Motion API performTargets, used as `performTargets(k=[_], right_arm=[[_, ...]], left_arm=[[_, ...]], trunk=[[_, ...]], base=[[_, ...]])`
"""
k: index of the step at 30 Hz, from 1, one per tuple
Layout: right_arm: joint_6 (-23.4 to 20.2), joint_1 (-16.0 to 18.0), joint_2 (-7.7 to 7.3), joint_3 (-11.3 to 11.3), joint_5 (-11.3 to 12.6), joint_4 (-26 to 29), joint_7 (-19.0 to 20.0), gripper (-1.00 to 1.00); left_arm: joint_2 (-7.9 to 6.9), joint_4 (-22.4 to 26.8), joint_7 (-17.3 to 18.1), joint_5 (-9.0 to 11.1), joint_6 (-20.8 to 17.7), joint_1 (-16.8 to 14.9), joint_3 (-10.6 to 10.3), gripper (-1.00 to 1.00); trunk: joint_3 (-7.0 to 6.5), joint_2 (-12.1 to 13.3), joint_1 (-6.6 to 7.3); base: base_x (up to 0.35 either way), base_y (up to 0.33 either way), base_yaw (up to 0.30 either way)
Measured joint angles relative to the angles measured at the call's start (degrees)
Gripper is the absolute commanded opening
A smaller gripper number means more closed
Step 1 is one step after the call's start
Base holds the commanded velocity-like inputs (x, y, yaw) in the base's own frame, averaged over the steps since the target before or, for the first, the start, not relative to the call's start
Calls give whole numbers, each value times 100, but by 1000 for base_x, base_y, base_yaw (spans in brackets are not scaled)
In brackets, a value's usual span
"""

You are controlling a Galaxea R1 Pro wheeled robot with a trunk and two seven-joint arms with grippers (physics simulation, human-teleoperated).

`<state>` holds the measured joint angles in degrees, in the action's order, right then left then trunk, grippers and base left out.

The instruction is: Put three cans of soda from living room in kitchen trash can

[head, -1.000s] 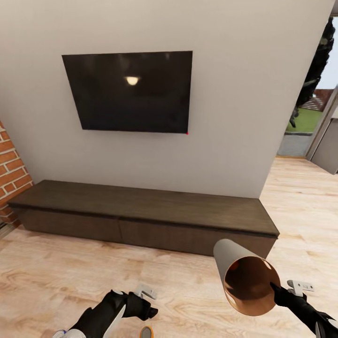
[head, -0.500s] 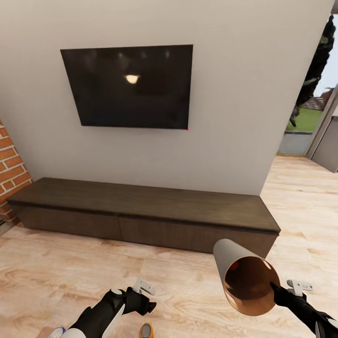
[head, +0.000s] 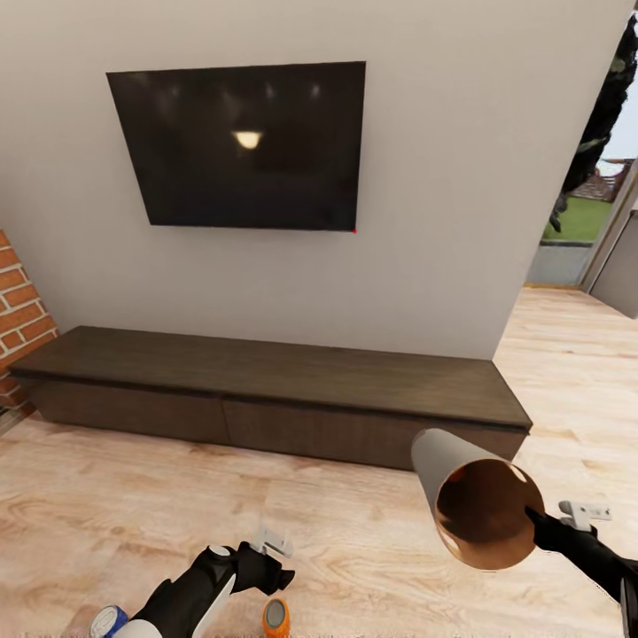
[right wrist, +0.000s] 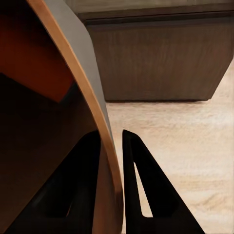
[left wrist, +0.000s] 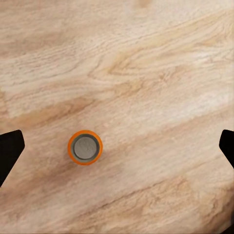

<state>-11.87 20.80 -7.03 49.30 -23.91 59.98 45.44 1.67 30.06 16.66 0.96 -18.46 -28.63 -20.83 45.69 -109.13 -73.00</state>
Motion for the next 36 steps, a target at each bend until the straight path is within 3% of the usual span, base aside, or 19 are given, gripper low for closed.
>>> performTargets(k=[13, 36], right_arm=[[-1179, 0, 5, -25, -48, 1374, 370, -100], [-1221, -9, 31, -102, -56, 1426, 392, -100]], left_arm=[[0, -6, -5, -3, 61, 0, 0, 100], [0, -18, 6, 7, 202, -1, 0, 100]], trunk=[[351, -521, -286], [971, -1444, -791]], base=[[0, 0, 0], [0, 0, 0]])
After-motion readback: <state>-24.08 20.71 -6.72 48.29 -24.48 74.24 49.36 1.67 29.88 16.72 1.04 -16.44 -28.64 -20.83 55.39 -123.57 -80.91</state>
